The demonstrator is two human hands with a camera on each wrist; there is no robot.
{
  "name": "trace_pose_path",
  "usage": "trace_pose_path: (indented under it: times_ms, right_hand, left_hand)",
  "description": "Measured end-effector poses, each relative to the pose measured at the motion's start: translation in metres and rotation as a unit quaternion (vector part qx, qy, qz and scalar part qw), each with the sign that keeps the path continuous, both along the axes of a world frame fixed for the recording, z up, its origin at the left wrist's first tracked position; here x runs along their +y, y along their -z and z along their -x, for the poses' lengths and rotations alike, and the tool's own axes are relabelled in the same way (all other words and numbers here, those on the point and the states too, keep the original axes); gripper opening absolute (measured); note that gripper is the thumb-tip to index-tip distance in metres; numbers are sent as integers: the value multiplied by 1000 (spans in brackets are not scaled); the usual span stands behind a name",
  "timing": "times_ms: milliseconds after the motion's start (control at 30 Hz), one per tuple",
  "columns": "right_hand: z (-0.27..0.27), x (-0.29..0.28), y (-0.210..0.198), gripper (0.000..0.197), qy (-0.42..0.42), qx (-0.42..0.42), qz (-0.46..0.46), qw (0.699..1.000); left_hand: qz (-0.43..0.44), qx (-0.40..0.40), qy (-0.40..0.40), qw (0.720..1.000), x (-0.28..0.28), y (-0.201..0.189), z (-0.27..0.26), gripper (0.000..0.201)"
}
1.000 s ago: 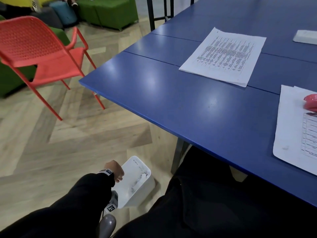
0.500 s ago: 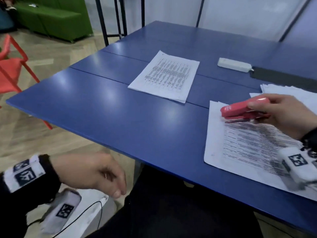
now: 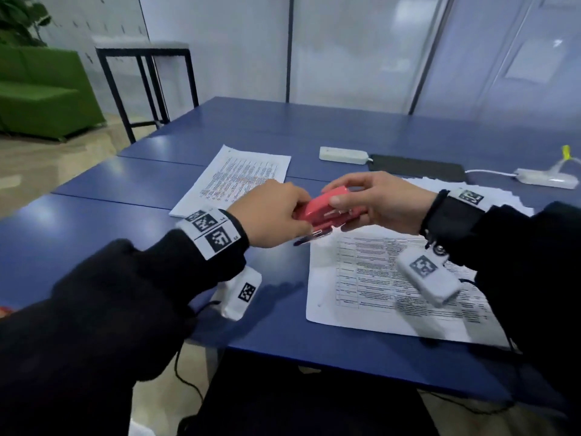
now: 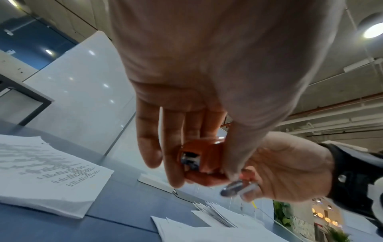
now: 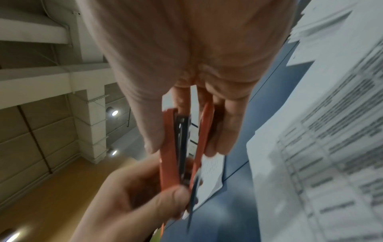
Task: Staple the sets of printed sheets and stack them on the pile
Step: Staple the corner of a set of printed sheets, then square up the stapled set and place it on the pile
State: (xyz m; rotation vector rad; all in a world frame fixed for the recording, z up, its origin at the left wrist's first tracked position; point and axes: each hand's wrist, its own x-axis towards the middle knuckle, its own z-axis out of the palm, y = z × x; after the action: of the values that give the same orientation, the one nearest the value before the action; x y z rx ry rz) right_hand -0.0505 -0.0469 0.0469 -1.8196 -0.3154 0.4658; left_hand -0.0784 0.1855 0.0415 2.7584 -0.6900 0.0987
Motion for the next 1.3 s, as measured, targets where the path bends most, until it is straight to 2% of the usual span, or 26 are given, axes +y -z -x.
trace_pose_path:
  times_ms: [33,67,100,167,200,233,300,467,533,600,700,733,767,833,900,967,1033,1100,1167,1233,1300]
  right_hand:
    - [-6,-7,0,70,11,4,25,1000]
    - [-12,-15,1,69,26,-16,95,995]
    - [-21,-26,2,68,37,-58,203,977]
    - [-37,-48,6,70,31,-121,428,895]
    - [-44,-58,10,72,18,-119,503,856]
    - [-49,-65,14,74,4,-105,549,829]
    - [-55,-71,23,76,-12,-88,584,807]
    - [-54,-63,30,64,-22,-99,567,817]
    - [-51,-64,27,45,-26,-100,545,832]
    - [-48,-69,18,29,-42,-91,507,856]
    - [-44,-81,-8,25,-63,-66,365,926]
    - [-42,-85,-19,28,-51,-58,291,954]
    - [-39,-90,-29,33,-30,-50,209,976]
    - [-35,-99,-48,42,10,-51,70,996]
    - [-34,-104,-60,50,47,-76,-33,995]
    - [-30,-101,-67,45,87,-95,-108,986]
    - [-25,-92,-68,35,119,-109,-158,974]
    - [-20,-84,-65,38,149,-121,-185,964]
    - [-14,-76,-67,38,183,-142,-217,948]
    - [-10,-69,-75,33,221,-180,-240,928]
    - [-7,-62,-81,46,218,-230,-254,914]
  left_hand:
    - [-19,-3,-8,1000,5,-1,-3,19]
    - [-40,0,-18,999,13,-3,-6,20]
    - [-60,10,-33,998,23,-5,-8,20]
    - [-104,33,-69,992,49,-6,-12,18]
    - [-125,42,-88,987,62,-5,-13,17]
    - [-144,48,-105,983,74,-3,-14,17]
    - [-173,64,-136,973,92,5,-12,18]
    - [-149,107,-167,969,111,25,-7,27]
    - [-139,118,-170,968,113,26,-7,35]
    - [-93,117,-167,975,114,22,-7,54]
    - [88,96,-119,984,107,6,-1,86]
    - [175,107,-90,975,101,0,2,83]
    - [264,134,-60,953,94,-6,6,74]
    - [406,207,-19,890,79,-12,11,55]
    - [477,248,-4,843,61,-12,10,47]
    - [510,234,-14,828,39,-11,3,38]
    - [538,167,-31,826,14,-13,-5,23]
    - [597,89,-50,796,-6,-23,-12,12]
    - [632,13,-70,772,-18,-41,-18,15]
    - [644,-39,-73,761,-24,-58,-26,22]
    - [644,-82,-71,757,-29,-69,-30,36]
